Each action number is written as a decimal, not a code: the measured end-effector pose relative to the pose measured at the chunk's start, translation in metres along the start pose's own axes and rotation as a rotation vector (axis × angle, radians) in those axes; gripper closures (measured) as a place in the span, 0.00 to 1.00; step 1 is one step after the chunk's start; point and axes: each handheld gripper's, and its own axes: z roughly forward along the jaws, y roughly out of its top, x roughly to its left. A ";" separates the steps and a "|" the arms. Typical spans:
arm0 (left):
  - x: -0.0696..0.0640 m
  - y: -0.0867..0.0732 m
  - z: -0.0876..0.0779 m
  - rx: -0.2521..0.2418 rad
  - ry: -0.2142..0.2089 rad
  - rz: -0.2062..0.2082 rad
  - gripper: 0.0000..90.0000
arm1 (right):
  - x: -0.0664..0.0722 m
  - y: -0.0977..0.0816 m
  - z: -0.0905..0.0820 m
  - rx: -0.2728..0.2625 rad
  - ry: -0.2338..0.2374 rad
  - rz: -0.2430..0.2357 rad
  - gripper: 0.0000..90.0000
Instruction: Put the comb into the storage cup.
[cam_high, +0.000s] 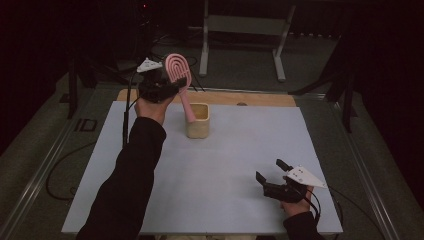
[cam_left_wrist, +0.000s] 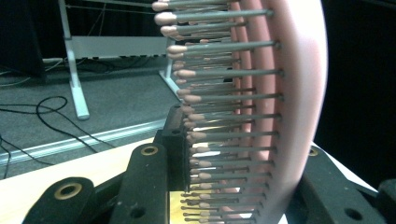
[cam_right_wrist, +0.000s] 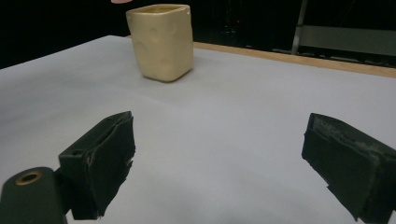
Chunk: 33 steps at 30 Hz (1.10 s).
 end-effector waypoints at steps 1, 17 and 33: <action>0.001 0.001 0.001 -0.001 0.000 -0.002 0.72 | 0.000 0.000 0.000 0.000 -0.001 -0.002 0.10; -0.001 0.003 0.014 -0.013 0.026 -0.004 0.72 | -0.001 0.000 -0.001 -0.005 -0.001 0.000 0.10; -0.003 -0.002 0.029 -0.027 0.049 -0.025 0.72 | -0.001 0.001 -0.001 -0.008 0.002 0.003 0.10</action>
